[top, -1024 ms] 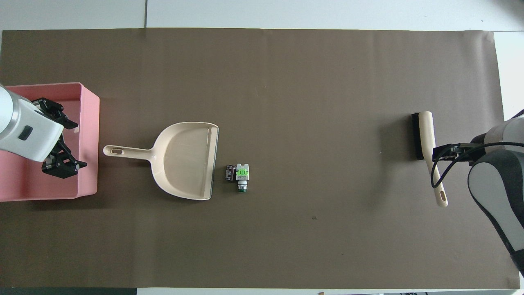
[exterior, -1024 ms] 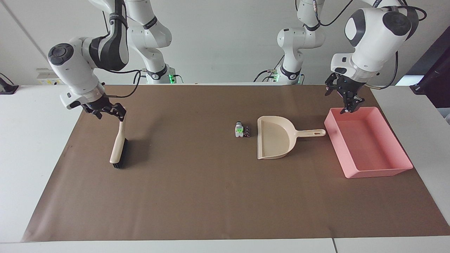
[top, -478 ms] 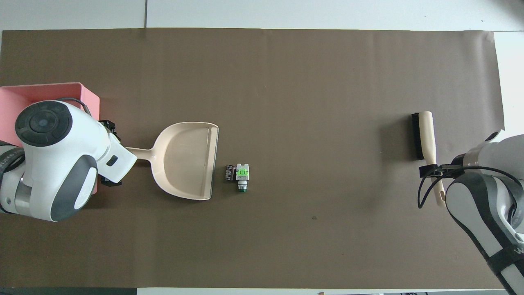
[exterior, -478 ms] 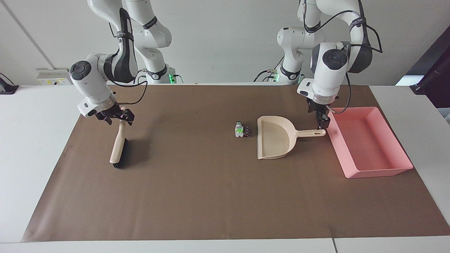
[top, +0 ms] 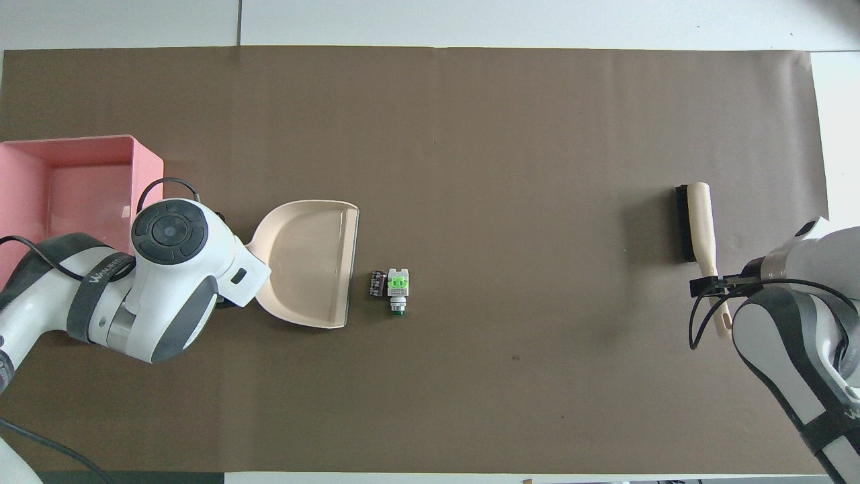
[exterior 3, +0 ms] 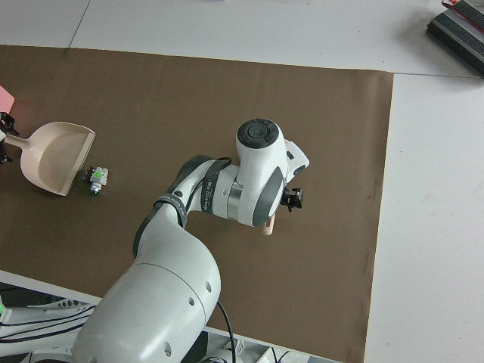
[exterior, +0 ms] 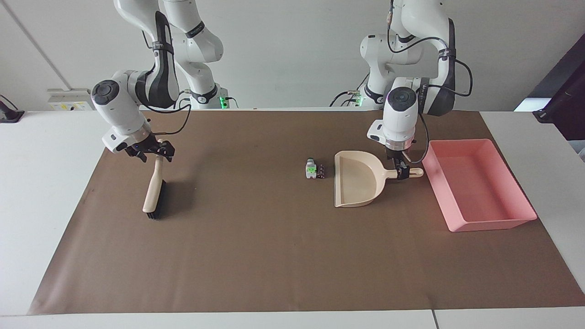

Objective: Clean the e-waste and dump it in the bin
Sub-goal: 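Grasp the dustpan with the left gripper while the right gripper grasps the brush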

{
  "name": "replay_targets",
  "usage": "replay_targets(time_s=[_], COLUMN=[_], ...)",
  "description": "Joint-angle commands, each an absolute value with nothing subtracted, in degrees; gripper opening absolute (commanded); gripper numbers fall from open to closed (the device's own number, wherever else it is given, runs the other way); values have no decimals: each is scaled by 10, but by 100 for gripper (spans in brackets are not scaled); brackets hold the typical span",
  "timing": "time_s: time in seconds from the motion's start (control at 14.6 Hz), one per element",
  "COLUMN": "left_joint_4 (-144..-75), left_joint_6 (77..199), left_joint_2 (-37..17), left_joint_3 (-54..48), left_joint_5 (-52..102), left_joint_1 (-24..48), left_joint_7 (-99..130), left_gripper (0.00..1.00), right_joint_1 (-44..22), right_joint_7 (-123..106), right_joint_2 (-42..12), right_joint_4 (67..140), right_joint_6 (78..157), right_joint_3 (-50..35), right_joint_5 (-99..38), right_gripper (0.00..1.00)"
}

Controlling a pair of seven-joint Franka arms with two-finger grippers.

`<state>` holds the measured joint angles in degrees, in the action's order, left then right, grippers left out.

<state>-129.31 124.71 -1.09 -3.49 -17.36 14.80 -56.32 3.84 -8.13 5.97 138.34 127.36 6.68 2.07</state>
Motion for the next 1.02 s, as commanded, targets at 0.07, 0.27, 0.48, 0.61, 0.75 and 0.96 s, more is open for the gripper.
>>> replay_targets(time_s=[0.07,0.27,0.48,0.61,0.75,0.96], left_joint_4=[-1308,-1304,-1297,-1281,-1270,-1270], left_joint_6=[1275,1277,1279,1280,1276,1273], left_joint_2=[-23,-26,-28,-37,-40,-38], left_joint_3=[-30,-30,-30,-30,-30,-30], left_joint_5=[-188,-188,-189,-189,-189,-189], left_joint_1=[154,157,157,157,158,165], left_joint_7=[-550,-551,-551,-552,-552,-552], left_gripper=[93,89,77,62,62,53], right_joint_1=[45,47,52,52,52,51], right_joint_7=[-98,-111,-111,-111,-110,-109], right_joint_2=[77,76,76,76,76,76], right_joint_4=[1407,1410,1411,1411,1412,1412], right_joint_6=[1289,1298,1302,1302,1302,1300], right_joint_3=[65,65,65,65,65,65], right_joint_5=[15,12,12,12,12,11], right_gripper=[86,83,81,78,76,57])
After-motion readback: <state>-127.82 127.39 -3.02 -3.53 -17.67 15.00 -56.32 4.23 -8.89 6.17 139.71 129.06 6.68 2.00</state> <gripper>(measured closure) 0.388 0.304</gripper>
